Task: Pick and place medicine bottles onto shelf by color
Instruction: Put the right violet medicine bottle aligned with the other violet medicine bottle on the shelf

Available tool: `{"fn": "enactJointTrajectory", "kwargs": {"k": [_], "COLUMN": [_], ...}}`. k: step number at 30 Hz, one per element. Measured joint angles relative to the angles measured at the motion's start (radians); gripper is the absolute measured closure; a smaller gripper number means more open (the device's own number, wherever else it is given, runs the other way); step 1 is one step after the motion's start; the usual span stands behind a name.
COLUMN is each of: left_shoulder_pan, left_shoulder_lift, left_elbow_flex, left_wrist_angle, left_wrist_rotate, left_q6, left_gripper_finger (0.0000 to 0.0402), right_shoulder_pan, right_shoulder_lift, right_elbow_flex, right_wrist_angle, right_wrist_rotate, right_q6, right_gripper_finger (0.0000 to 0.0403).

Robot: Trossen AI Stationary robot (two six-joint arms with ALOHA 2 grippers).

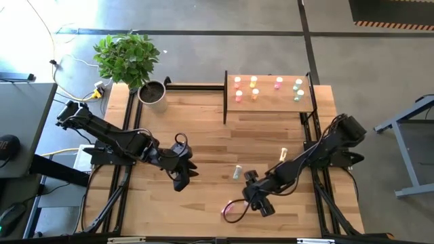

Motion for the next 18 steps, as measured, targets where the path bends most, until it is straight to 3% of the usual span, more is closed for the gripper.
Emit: {"fn": "enactJointTrajectory", "kwargs": {"k": [18], "left_shoulder_pan": [-0.005], "left_shoulder_lift": [0.000], "left_elbow_flex": [0.000], "left_wrist_angle": [0.000], "left_wrist_rotate": [-0.032], "left_q6": [0.000], "left_gripper_finger": [0.0268], "right_shoulder_pan": [0.000], "right_shoulder_lift": [0.080], "right_elbow_flex": [0.001], "right_wrist_angle": [0.066], "right_wrist_rotate": [-0.020], "right_q6": [0.000], "right_gripper_finger": [0.0187]}}
